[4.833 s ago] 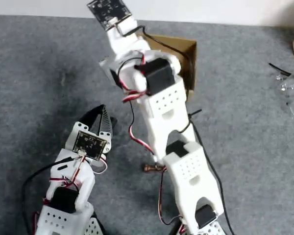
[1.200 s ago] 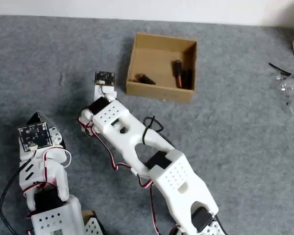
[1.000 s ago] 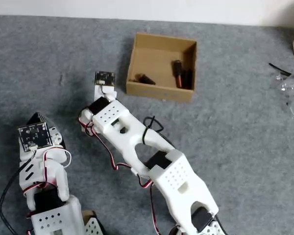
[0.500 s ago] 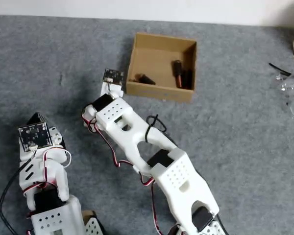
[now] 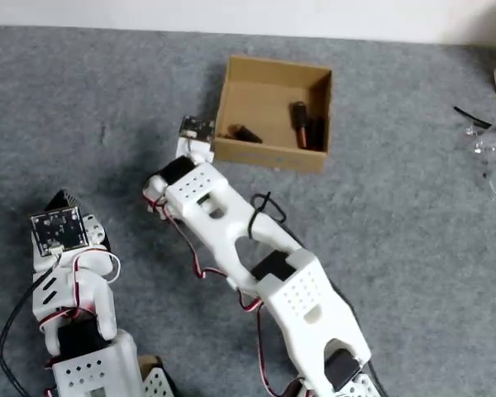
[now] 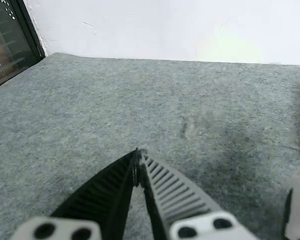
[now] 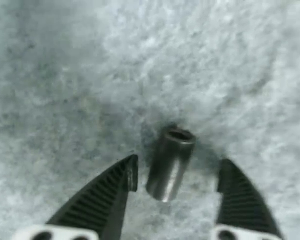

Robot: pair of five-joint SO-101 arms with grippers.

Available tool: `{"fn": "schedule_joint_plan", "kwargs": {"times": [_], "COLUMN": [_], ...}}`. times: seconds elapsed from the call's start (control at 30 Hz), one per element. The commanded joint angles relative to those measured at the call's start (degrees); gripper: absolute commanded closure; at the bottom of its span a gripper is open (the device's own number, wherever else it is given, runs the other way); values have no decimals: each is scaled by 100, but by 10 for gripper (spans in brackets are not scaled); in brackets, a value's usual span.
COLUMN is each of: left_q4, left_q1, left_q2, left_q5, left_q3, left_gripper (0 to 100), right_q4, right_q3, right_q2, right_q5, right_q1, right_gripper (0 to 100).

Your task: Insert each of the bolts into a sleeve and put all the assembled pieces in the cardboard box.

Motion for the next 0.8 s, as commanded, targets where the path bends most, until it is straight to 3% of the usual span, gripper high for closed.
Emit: {"fn": "schedule_joint_plan", "kwargs": {"times": [0.0, 0.07, 0.27, 0.77], "left_q4": [-114, -114, -114, -114], "left_q1": [92, 92, 92, 154], "left_q2": [-13, -13, -13, -13], "left_q5": [44, 44, 44, 35], "left_q3": [110, 110, 110, 110], "left_gripper": [989, 989, 989, 989], "right_q4": [13, 31, 66, 1789], "right_q3": [-207, -207, -207, -1235], "right_q2": [-66, -66, -92, -541], "right_q5": [-62, -62, -62, 26], "right_q1": [101, 101, 101, 418], "right_gripper": [940, 998, 995, 995]}}
